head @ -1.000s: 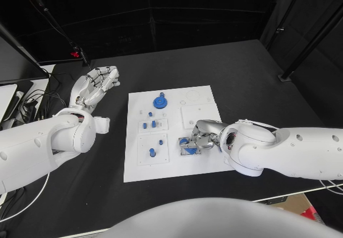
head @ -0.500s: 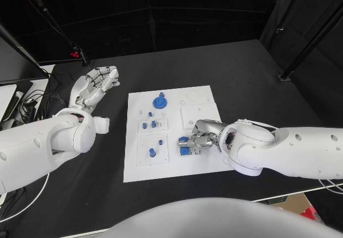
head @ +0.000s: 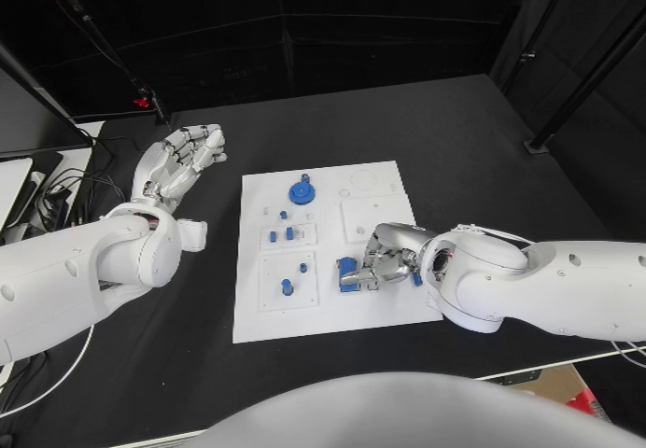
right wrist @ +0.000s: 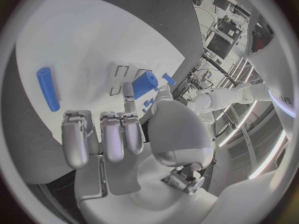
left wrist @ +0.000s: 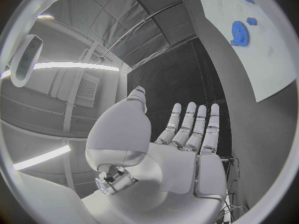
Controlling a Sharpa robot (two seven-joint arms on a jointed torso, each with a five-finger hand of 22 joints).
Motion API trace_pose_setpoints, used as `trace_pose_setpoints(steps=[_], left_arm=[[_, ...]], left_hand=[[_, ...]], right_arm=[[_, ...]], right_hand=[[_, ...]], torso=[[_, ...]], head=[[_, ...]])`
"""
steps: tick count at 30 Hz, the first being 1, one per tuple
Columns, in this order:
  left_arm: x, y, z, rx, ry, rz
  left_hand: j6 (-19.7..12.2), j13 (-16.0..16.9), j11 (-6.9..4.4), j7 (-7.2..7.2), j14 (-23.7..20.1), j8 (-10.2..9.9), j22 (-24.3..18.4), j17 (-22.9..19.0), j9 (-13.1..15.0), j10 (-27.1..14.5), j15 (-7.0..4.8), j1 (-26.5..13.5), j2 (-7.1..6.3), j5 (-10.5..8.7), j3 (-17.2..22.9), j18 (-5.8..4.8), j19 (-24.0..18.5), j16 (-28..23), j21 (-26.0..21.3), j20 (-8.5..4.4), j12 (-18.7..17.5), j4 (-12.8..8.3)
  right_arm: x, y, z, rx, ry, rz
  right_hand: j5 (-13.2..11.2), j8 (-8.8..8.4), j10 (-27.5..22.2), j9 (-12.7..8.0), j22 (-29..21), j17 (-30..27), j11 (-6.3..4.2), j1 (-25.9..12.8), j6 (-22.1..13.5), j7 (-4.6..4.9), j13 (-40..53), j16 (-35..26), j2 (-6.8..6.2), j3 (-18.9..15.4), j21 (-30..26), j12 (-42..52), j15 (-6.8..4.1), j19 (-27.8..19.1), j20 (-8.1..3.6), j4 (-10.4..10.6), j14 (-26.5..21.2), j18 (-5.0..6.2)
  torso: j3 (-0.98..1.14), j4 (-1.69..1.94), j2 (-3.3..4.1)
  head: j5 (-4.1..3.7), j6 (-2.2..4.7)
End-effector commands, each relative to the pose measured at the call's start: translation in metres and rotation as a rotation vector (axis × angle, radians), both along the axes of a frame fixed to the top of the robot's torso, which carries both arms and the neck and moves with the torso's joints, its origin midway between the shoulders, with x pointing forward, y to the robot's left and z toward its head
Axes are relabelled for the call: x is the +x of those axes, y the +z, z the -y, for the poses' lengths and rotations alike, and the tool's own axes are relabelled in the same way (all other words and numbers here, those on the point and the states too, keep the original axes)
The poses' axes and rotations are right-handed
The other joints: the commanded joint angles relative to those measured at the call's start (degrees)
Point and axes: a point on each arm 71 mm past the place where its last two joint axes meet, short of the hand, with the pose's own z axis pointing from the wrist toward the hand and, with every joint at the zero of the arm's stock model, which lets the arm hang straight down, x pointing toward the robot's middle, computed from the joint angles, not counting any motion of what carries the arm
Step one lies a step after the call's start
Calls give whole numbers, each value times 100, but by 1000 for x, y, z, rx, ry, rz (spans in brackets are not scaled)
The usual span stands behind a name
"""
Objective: Assemble the parts on the task board
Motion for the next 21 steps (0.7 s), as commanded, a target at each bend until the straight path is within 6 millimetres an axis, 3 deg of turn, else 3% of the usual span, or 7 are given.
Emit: trace_pose_setpoints(steps=[1,4,8,14,19,21], left_arm=[[-2,8,1,-32,-22,101],[-2,8,1,-32,-22,99],[-2,7,1,-32,-22,98],[-2,7,1,-32,-22,97],[-2,7,0,-32,-20,96],[-2,6,0,-32,-20,96]], left_hand=[[-39,-9,-8,861,-42,26,-4,-5,-5,-40,-16,5,54,21,26,-90,-22,39,-35,-3,39,-5],[-41,-14,-8,861,-43,32,-6,-14,-8,-43,-16,9,61,34,25,-90,-24,46,-34,-3,47,-5],[-41,-14,-8,861,-43,32,-6,-14,-8,-43,-16,9,61,34,25,-90,-24,46,-34,-3,47,-5],[-41,-14,-8,861,-43,32,-6,-14,-8,-43,-16,9,61,34,25,-90,-24,46,-34,-3,47,-5],[-41,-14,-8,861,-43,32,-6,-14,-8,-43,-16,9,61,34,25,-90,-24,46,-34,-3,47,-5],[-41,-14,-8,861,-43,32,-6,-14,-8,-43,-16,9,61,34,25,-90,-24,46,-34,-3,47,-5]], right_arm=[[-2,3,-2,18,28,22],[-4,4,-2,18,36,19],[-5,4,-3,16,42,15],[-3,3,-5,11,38,12],[-3,2,-7,8,36,8],[-3,2,-8,5,37,7]], right_hand=[[-10,130,596,113,1506,1510,-94,-47,136,-50,1508,14,-379,256,19,15,-72,604,-89,-4,596,-42],[-10,271,596,248,1506,1510,-149,-111,187,-112,1508,14,-556,403,19,15,-125,604,-143,-1,596,-42],[-7,404,596,386,1506,1510,-192,-105,192,-154,1508,14,-530,475,19,15,-166,604,-185,-4,596,-42],[-1,549,596,581,1506,1510,-224,128,90,-184,1508,14,-139,695,19,15,-201,604,-224,-37,596,-42],[7,692,596,787,1506,1510,-256,777,-24,-224,1508,14,220,888,19,15,-232,604,-256,-123,596,-42],[22,741,596,864,1506,1510,-269,989,-68,-234,1508,14,299,922,19,15,-236,604,-262,-139,596,-42]], torso=[[-1,-5,-2],[-1,-1,-3],[0,1,-6],[2,7,-4],[-1,2,-2],[-2,2,-1]], head=[[-7,0],[-13,0],[-22,0],[-21,0],[-20,0],[-21,0]])
